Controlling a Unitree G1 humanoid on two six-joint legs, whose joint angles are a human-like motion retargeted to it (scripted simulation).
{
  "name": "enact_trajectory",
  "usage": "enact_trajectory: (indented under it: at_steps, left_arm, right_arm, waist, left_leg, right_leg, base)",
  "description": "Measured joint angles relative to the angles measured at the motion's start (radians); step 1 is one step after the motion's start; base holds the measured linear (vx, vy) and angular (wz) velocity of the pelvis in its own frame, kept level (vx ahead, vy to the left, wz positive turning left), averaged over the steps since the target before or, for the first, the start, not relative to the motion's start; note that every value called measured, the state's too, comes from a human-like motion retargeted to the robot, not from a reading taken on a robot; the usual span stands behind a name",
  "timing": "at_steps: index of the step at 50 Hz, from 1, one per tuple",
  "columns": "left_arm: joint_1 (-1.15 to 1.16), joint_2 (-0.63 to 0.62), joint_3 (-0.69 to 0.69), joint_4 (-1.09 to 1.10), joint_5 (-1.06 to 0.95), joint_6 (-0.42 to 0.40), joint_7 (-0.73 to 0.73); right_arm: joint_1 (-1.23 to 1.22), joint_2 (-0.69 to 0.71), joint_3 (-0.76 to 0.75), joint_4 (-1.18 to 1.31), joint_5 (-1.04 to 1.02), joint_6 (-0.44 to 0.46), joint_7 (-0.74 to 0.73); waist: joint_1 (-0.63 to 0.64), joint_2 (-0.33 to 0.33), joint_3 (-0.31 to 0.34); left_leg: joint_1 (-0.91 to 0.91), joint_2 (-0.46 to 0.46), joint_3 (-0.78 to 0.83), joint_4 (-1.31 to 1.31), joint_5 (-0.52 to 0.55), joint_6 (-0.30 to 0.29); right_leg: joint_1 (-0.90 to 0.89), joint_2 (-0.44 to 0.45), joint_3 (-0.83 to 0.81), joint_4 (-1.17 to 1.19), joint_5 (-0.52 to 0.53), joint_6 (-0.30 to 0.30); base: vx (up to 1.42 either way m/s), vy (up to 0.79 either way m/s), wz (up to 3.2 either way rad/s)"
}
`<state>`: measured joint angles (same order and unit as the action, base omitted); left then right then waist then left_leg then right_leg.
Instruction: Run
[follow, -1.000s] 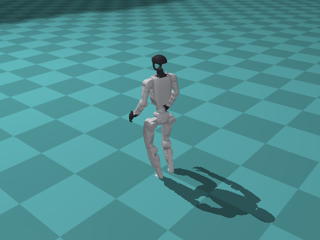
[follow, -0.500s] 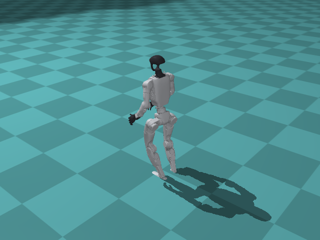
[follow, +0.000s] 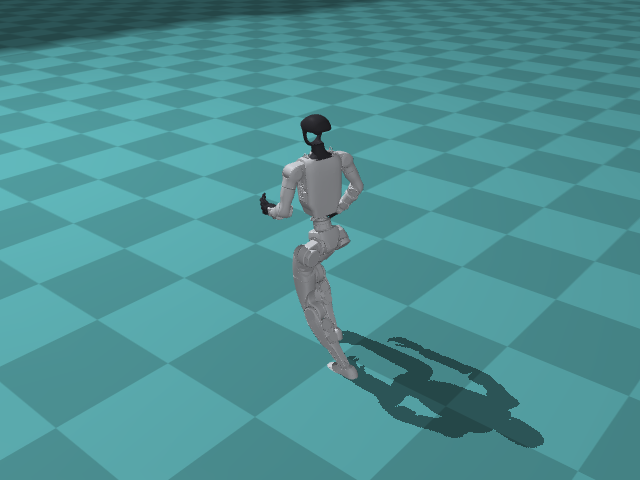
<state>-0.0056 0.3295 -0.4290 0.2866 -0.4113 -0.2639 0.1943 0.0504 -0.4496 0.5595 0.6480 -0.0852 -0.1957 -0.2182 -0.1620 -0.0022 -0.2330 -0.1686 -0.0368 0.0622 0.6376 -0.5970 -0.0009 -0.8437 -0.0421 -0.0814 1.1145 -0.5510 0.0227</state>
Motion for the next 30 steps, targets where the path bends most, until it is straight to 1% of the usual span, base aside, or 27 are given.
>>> enact_trajectory:
  at_steps: [2, 4, 5, 7, 9, 11, 13, 14, 15, 17, 18, 20, 22, 25, 27, 28, 30]
  left_arm:
    - [-0.020, -0.012, -0.017, -0.061, -0.021, -0.023, -0.012]
    - [-0.031, -0.021, -0.033, -0.113, -0.032, -0.040, -0.022]
    - [-0.033, -0.023, -0.040, -0.137, -0.034, -0.044, -0.025]
    - [-0.027, -0.027, -0.054, -0.171, -0.036, -0.045, -0.025]
    - [-0.014, -0.027, -0.064, -0.189, -0.037, -0.034, -0.016]
    - [0.009, -0.025, -0.067, -0.181, -0.025, -0.015, 0.003]
    - [0.044, -0.020, -0.062, -0.147, -0.005, 0.004, 0.026]
    - [0.065, -0.016, -0.054, -0.124, 0.003, 0.013, 0.035]
    - [0.087, -0.012, -0.044, -0.099, 0.010, 0.022, 0.042]
    - [0.151, 0.009, -0.013, -0.058, 0.008, 0.032, 0.043]
    - [0.190, 0.025, 0.005, -0.044, 0.006, 0.035, 0.041]
    - [0.272, 0.057, 0.042, -0.027, -0.003, 0.036, 0.034]
    - [0.347, 0.088, 0.079, -0.016, -0.012, 0.031, 0.027]
    - [0.441, 0.121, 0.124, -0.001, -0.014, 0.017, 0.015]
    - [0.483, 0.133, 0.144, 0.005, -0.011, 0.012, 0.012]
    - [0.499, 0.135, 0.153, 0.006, -0.007, 0.011, 0.011]
    - [0.518, 0.130, 0.159, 0.008, 0.007, 0.010, 0.014]
  right_arm:
    - [0.051, -0.026, -0.007, -0.020, -0.013, -0.006, 0.002]
    - [0.090, -0.046, -0.009, -0.046, -0.030, -0.013, -0.001]
    - [0.104, -0.053, -0.008, -0.059, -0.039, -0.016, -0.005]
    - [0.107, -0.062, 0.003, -0.084, -0.057, -0.019, -0.023]
    - [0.077, -0.068, 0.018, -0.103, -0.078, -0.017, -0.047]
    - [0.015, -0.067, 0.038, -0.106, -0.107, -0.009, -0.077]
    - [-0.071, -0.058, 0.060, -0.092, -0.139, 0.000, -0.108]
    - [-0.124, -0.048, 0.069, -0.078, -0.150, 0.005, -0.121]
    - [-0.180, -0.036, 0.077, -0.061, -0.158, 0.009, -0.131]
    - [-0.272, -0.006, 0.087, -0.041, -0.157, 0.016, -0.144]
    - [-0.307, 0.008, 0.089, -0.040, -0.151, 0.018, -0.146]
    - [-0.358, 0.030, 0.090, -0.053, -0.134, 0.021, -0.148]
    - [-0.382, 0.045, 0.091, -0.079, -0.122, 0.020, -0.143]
    - [-0.388, 0.056, 0.093, -0.124, -0.120, 0.010, -0.124]
    - [-0.376, 0.058, 0.094, -0.156, -0.126, 0.001, -0.104]
    - [-0.368, 0.057, 0.094, -0.169, -0.131, -0.002, -0.094]
    - [-0.346, 0.062, 0.098, -0.187, -0.145, -0.011, -0.082]
  waist:
    - [0.004, 0.016, -0.009]
    - [0.018, 0.026, -0.018]
    - [0.026, 0.027, -0.021]
    - [0.053, 0.027, -0.022]
    - [0.087, 0.026, -0.014]
    - [0.126, 0.021, 0.000]
    - [0.168, 0.008, 0.014]
    - [0.186, -0.003, 0.019]
    - [0.201, -0.016, 0.022]
    - [0.224, -0.048, 0.019]
    - [0.236, -0.065, 0.016]
    - [0.260, -0.096, 0.006]
    - [0.279, -0.125, -0.010]
    - [0.290, -0.166, -0.042]
    - [0.282, -0.188, -0.058]
    - [0.276, -0.198, -0.062]
    - [0.261, -0.208, -0.068]
  left_leg:
    - [0.009, 0.043, -0.002, 0.060, 0.075, -0.034]
    - [-0.009, 0.089, -0.002, 0.177, 0.138, -0.055]
    - [-0.023, 0.109, 0.000, 0.249, 0.164, -0.059]
    - [-0.060, 0.156, 0.010, 0.419, 0.178, -0.043]
    - [-0.116, 0.212, 0.022, 0.608, 0.158, -0.005]
    - [-0.191, 0.259, 0.034, 0.783, 0.107, 0.052]
    - [-0.285, 0.284, 0.044, 0.911, 0.038, 0.113]
    - [-0.341, 0.282, 0.049, 0.942, 0.006, 0.140]
    - [-0.399, 0.274, 0.053, 0.962, -0.025, 0.165]
    - [-0.500, 0.232, 0.070, 0.917, -0.056, 0.186]
    - [-0.540, 0.207, 0.080, 0.871, -0.061, 0.188]
    - [-0.596, 0.156, 0.101, 0.733, -0.049, 0.177]
    - [-0.617, 0.097, 0.122, 0.539, -0.010, 0.151]
    - [-0.600, -0.006, 0.144, 0.202, 0.095, 0.099]
    - [-0.554, -0.078, 0.144, 0.005, 0.167, 0.080]
    - [-0.528, -0.109, 0.143, -0.063, 0.194, 0.078]
    - [-0.519, -0.148, 0.140, -0.062, 0.197, 0.091]
  right_leg:
    - [0.051, 0.042, -0.010, -0.104, 0.023, 0.002]
    - [0.095, 0.083, -0.019, -0.172, 0.031, -0.006]
    - [0.113, 0.099, -0.023, -0.187, 0.028, -0.014]
    - [0.138, 0.128, -0.029, -0.168, -0.008, -0.046]
    - [0.161, 0.155, -0.033, -0.128, -0.068, -0.086]
    - [0.181, 0.174, -0.029, -0.085, -0.137, -0.119]
    - [0.203, 0.182, -0.014, -0.054, -0.196, -0.132]
    - [0.217, 0.178, -0.004, -0.053, -0.216, -0.132]
    - [0.232, 0.172, 0.007, -0.058, -0.232, -0.130]
    - [0.276, 0.150, 0.036, -0.089, -0.235, -0.111]
    - [0.305, 0.139, 0.050, -0.112, -0.225, -0.097]
    - [0.370, 0.111, 0.071, -0.172, -0.173, -0.061]
    - [0.434, 0.075, 0.079, -0.237, -0.091, -0.015]
    - [0.501, 0.007, 0.071, -0.301, 0.057, 0.062]
    - [0.520, -0.043, 0.067, -0.274, 0.139, 0.105]
    - [0.526, -0.067, 0.067, -0.239, 0.170, 0.121]
    - [0.525, -0.106, 0.063, -0.130, 0.222, 0.141]
  base:
    - [0.22, -0.10, 0.03]
    - [0.13, -0.09, -0.08]
    - [0.07, -0.08, -0.16]
    - [0.03, -0.07, -0.22]
    - [0.01, -0.06, -0.24]
    - [0.00, -0.03, -0.10]
    - [0.00, 0.00, 0.00]
    - [0.00, 0.00, 0.00]
    - [0.00, 0.00, 0.00]
    - [0.03, 0.02, 0.05]
    - [0.08, 0.05, 0.06]
    - [0.10, 0.06, 0.02]
    - [0.12, 0.07, 0.06]
    - [0.11, 0.08, 0.25]
    - [0.06, 0.08, 0.42]
    - [0.03, 0.07, 0.41]
    - [0.00, 0.06, 0.34]
